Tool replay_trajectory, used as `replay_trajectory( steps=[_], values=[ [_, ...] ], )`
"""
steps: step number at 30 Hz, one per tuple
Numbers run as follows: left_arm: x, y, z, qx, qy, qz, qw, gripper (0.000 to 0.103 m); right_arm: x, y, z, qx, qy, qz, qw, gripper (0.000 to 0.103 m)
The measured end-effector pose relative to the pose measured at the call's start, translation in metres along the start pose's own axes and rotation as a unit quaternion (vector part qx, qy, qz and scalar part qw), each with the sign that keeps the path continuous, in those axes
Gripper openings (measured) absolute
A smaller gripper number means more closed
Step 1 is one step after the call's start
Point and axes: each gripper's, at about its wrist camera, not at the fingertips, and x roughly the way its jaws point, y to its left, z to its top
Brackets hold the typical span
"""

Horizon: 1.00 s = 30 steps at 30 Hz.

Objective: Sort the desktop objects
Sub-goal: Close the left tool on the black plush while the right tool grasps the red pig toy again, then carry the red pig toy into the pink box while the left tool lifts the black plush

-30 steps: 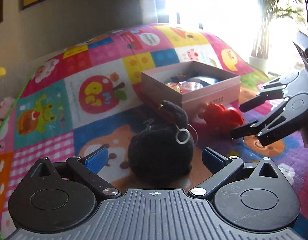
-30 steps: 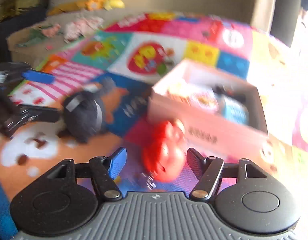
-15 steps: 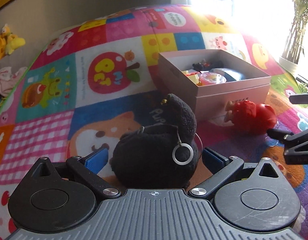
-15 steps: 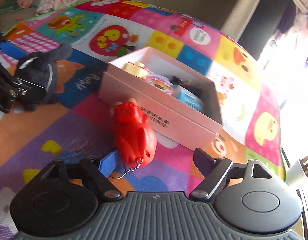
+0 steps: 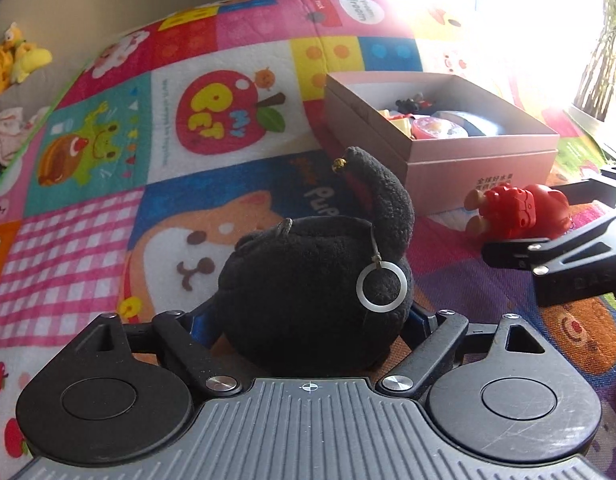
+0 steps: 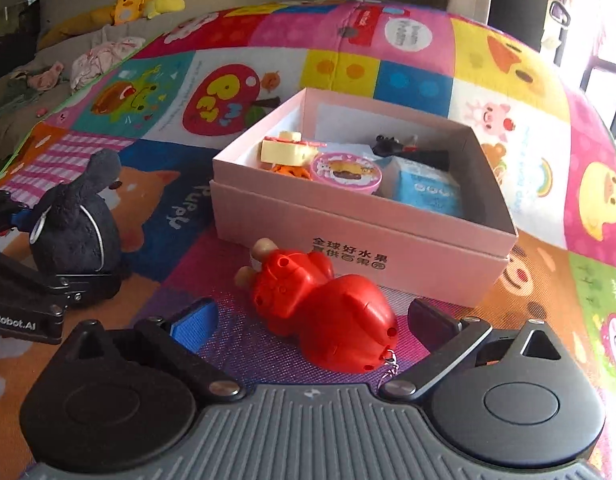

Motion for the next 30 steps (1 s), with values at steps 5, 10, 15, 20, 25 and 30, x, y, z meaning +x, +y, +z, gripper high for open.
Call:
replay_trajectory(
  steps=[5, 10, 15, 20, 25, 30],
  values=[
    [-0.007, -0.005, -0.002, 0.018, -0.006, -0.005, 0.9998, 0.09, -0.005, -0.001, 0.002, -0.005, 0.006, 0.008, 1.0, 0.076],
    [-0.026, -0.015, -0.002, 0.042, -0.018, -0.031, 0.9985, 0.09, -0.04, -0.009, -0.003, -0.016, 0.001, 0.026, 1.0, 0.076],
    [-0.062, -0.035, 0.011, 0.069, -0.052, -0.078, 0.9931, 0.09, -0.111, -0.022, -0.003, -0.021, -0.052, 0.029, 0.998, 0.076],
    [-0.084, -0.051, 0.059, 0.082, -0.128, -0.089, 0.9843, 0.09, -0.174, -0.047, 0.018, 0.001, -0.141, -0.003, 0.99, 0.076],
    [-0.047, -0.066, 0.121, 0.071, -0.143, -0.1, 0.9821, 0.09, -0.189, -0.064, 0.028, 0.02, -0.189, -0.016, 0.982, 0.076],
    [0.009, -0.068, 0.162, 0.038, -0.123, -0.136, 0.9822, 0.096, -0.166, -0.07, 0.025, 0.027, -0.161, -0.016, 0.987, 0.076]
  ],
)
